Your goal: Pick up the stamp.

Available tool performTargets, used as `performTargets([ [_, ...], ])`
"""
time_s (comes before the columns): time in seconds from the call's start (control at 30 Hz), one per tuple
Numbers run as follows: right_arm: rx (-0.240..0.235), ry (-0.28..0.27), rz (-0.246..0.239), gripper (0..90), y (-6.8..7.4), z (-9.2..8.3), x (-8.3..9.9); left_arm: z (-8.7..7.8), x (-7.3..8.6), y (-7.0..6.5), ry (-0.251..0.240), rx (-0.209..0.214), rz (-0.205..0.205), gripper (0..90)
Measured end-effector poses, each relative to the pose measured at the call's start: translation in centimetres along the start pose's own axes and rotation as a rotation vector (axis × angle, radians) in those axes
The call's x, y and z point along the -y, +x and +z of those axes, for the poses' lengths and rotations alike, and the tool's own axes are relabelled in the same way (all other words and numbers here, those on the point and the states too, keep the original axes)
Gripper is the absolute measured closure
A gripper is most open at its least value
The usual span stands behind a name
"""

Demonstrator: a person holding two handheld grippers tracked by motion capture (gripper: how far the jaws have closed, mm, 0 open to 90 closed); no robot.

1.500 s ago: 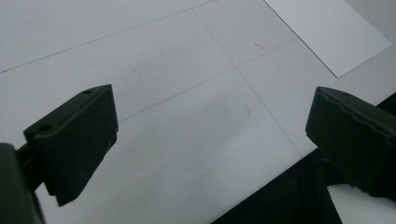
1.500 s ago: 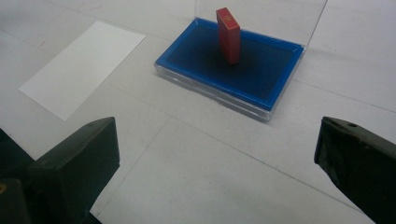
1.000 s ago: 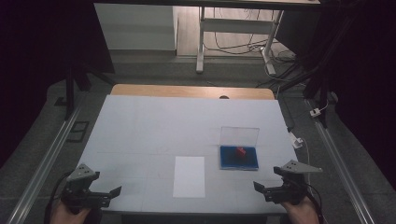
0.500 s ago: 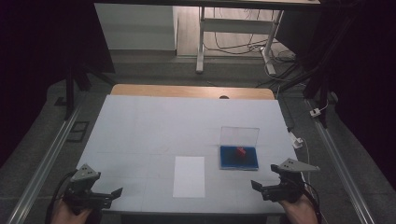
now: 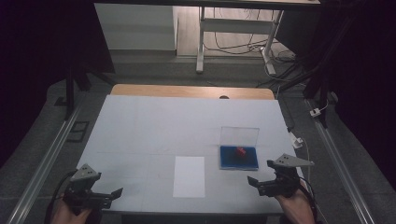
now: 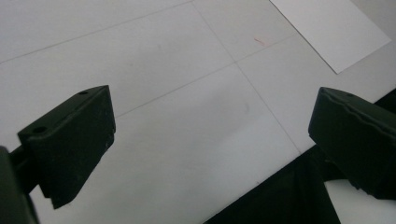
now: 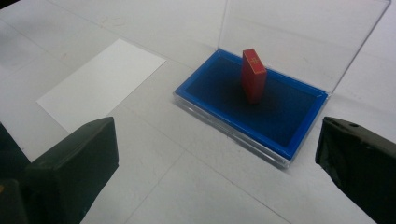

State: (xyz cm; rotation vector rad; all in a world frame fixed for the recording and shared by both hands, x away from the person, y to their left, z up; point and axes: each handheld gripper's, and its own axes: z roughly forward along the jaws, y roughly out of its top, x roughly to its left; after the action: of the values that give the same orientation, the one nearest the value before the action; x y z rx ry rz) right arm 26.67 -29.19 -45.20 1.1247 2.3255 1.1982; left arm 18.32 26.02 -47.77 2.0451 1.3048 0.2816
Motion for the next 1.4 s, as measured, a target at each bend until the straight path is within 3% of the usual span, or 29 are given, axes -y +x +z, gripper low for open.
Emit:
performTargets([
  [0.23, -0.008, 0.037, -0.011, 0.0, 0.2, 1.1, -0.7, 0.0, 0.0, 0.1, -0.004, 0.054, 0.026, 1.4],
  [0.73, 0.01, 0.073, -0.014, 0.0, -0.5, 2.8, -2.1, 0.0, 0.0, 0.1, -0.029, 0.082, 0.028, 2.4],
  [0.87, 0.032, 0.102, -0.03, 0.0, -0.5, 3.6, -2.3, 0.1, -0.1, 0.0, -0.022, 0.075, 0.037, 2.0],
  [1.4, 0.031, 0.146, -0.069, 0.0, -1.6, 6.6, -3.5, 0.1, 0.0, 0.1, -0.022, 0.067, 0.027, 0.2],
])
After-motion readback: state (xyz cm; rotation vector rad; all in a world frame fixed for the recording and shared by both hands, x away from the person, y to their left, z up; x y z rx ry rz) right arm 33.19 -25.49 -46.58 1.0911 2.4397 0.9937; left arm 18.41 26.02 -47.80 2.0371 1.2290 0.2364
